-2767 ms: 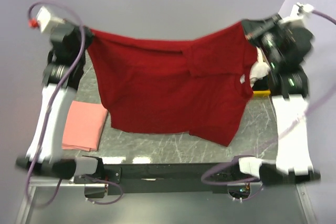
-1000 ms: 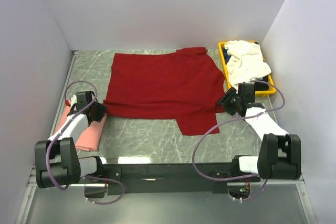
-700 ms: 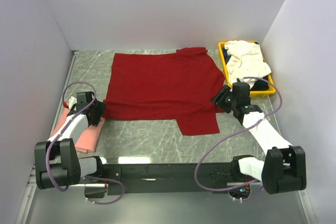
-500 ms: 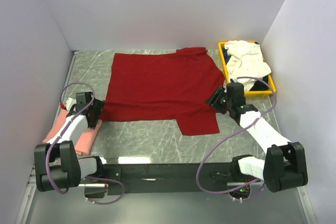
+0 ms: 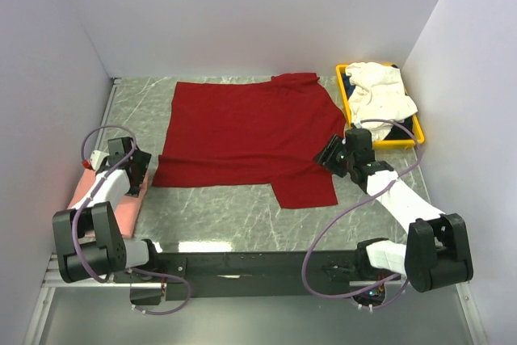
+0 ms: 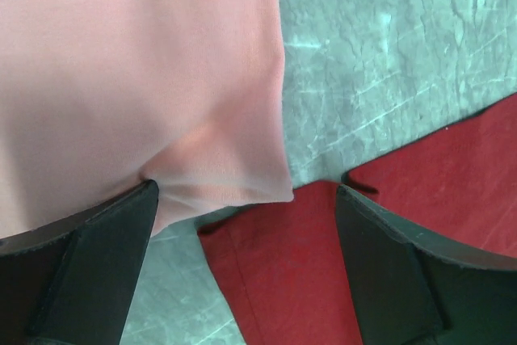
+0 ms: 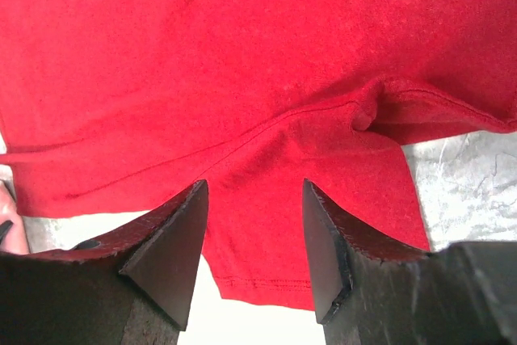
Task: Fold and stack the t-shirts
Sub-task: Flatten the tshirt out
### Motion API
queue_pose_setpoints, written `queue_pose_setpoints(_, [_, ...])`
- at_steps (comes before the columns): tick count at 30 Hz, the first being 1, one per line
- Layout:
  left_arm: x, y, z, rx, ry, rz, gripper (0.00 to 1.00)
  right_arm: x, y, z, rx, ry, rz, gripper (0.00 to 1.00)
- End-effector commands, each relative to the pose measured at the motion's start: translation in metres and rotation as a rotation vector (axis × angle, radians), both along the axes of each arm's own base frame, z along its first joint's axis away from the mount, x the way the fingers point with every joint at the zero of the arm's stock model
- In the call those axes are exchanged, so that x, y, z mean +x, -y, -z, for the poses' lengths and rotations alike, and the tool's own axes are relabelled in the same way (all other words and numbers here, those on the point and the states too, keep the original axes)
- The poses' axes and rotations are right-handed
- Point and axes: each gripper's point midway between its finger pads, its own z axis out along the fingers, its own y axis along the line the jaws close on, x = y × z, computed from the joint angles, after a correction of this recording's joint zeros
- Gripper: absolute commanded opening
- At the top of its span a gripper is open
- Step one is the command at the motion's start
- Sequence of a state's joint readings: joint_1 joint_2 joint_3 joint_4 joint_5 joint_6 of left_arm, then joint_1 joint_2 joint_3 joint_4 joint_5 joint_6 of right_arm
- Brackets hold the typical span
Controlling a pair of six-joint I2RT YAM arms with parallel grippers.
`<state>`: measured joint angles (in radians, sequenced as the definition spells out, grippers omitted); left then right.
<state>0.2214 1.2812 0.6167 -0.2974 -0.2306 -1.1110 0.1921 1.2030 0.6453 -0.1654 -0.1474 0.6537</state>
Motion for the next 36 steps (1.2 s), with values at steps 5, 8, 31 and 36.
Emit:
queue_pose_setpoints(5, [0.010,-0.004,-0.020,0.024,0.052,0.040,0.90,-0.007,0.005,-0.006,-0.023,0.033,0.010,0.57])
queue_pose_setpoints(8, [0.011,0.003,-0.032,0.021,0.073,0.064,0.84,-0.013,0.011,-0.012,-0.039,0.033,0.028,0.57])
queue_pose_setpoints(31, [-0.010,0.053,0.013,0.072,-0.138,-0.037,0.54,-0.043,0.047,0.014,-0.132,-0.075,0.131,0.57])
queue_pose_setpoints(36, [-0.011,0.050,0.028,0.083,-0.193,-0.055,0.50,-0.047,0.056,0.026,-0.140,-0.121,0.152,0.57])
